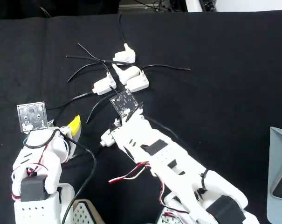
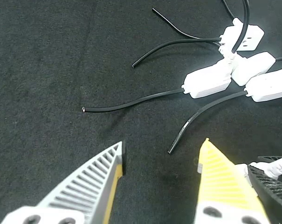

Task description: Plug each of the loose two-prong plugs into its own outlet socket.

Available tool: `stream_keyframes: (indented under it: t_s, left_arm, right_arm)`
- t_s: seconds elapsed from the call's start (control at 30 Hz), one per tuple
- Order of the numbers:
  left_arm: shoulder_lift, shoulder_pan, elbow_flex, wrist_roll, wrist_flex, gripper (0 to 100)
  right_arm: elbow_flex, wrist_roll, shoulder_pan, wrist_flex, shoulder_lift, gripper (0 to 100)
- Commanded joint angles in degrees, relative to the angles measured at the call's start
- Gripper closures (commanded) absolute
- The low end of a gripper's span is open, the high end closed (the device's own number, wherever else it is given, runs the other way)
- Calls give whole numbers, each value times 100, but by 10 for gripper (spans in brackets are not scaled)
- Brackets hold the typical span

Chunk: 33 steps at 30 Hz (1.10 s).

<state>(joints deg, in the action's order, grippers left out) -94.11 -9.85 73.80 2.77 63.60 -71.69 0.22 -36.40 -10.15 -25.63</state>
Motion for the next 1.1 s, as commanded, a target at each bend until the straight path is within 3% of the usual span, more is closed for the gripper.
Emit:
stream_keyframes:
  t_s: [0.0, 0.17, 0.43, 0.63, 0.8, 0.97, 1.07]
  left_arm:
    - [-35, -66, -57, 0, -229, 740]
    - [-35, -66, -57, 0, -229, 740]
    - [-35, -66, -57, 0, -237, 740]
    - [-35, -31, -57, 0, -237, 740]
    - [-35, -4, 31, 0, -325, 736]
    - [-35, -13, 207, 0, -589, 736]
    - [-35, -13, 215, 0, -589, 736]
  right_arm:
    - [-136, 18, -132, 264, 110, 987]
    - [-664, 44, -141, 1503, 92, 987]
    - [-831, 35, -132, 1574, 57, 987]
    - [-242, 35, -141, 237, 57, 987]
    - [110, 9, -123, -79, 57, 980]
    - [251, 0, -123, -404, 57, 901]
    - [268, 0, -123, -378, 57, 921]
